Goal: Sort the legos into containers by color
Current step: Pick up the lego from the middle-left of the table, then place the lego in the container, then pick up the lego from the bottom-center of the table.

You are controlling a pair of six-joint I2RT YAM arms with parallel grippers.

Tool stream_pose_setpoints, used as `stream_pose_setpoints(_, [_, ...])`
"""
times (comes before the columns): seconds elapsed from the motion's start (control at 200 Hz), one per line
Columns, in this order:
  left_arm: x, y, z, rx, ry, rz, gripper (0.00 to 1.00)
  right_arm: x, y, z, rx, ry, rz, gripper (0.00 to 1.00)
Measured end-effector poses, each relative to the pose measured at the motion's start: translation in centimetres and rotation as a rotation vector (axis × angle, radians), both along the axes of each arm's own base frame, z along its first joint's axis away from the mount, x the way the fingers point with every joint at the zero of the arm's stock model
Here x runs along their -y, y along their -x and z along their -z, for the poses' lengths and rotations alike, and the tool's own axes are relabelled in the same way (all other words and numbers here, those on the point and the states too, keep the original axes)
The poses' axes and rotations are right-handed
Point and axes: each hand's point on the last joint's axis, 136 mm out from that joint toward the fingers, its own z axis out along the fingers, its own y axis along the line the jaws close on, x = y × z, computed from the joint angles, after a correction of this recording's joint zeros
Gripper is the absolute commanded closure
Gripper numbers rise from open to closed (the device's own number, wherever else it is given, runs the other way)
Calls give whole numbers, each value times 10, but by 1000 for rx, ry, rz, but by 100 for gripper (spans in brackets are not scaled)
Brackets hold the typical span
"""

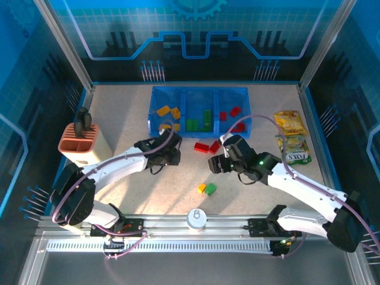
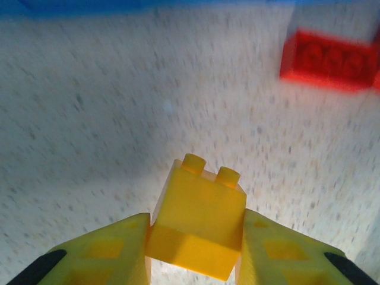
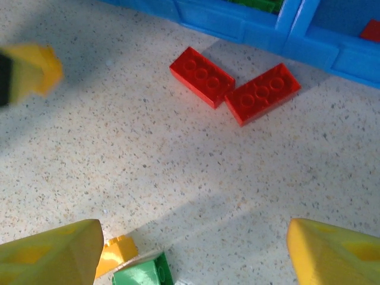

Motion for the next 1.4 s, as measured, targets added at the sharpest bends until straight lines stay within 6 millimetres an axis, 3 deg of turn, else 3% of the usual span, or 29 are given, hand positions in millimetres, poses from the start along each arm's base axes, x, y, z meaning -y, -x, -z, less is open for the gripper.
stream_pose_setpoints(0.185, [-23,-60,-56,134,58,-107,66,8,13,21,-54,6,23,19])
stream_pose_setpoints(0.305, [-34,-108,-84,212,82,-165,65,3,19,23,-67,-3,13,18])
stream_pose_setpoints(0.38, [-33,-131,-85,226,80,-177,62,-1,23,24,-73,-5,1,16])
stream_pose_setpoints(0.495, [-28,-154,-65,197,53,-171,41,-3,31,26,-90,1,-11,13])
stream_pose_setpoints(0.59, [-26,-161,-49,168,29,-158,16,-7,39,28,-101,13,-39,11])
stream_pose_setpoints(0.705, [-24,-160,-55,178,47,-153,12,-15,50,30,-104,26,-93,8])
stream_pose_setpoints(0.78, [-24,-156,-76,215,80,-144,11,-19,54,35,-109,51,-129,8])
stream_pose_setpoints(0.87, [-25,-141,-118,301,137,-131,11,-24,60,45,-128,115,-188,8])
stream_pose_setpoints(0.99, [-30,-102,-178,442,224,-108,11,-37,57,51,-150,201,-266,9])
stream_pose_setpoints(1.071, [-34,-71,-196,504,279,-94,11,-50,52,53,-164,247,-321,10])
stream_pose_setpoints(1.166, [-38,-40,-188,509,315,-84,12,-66,45,60,-185,294,-377,13])
stream_pose_setpoints(1.401, [-57,17,-112,359,289,-108,12,-75,47,94,-286,400,-461,22])
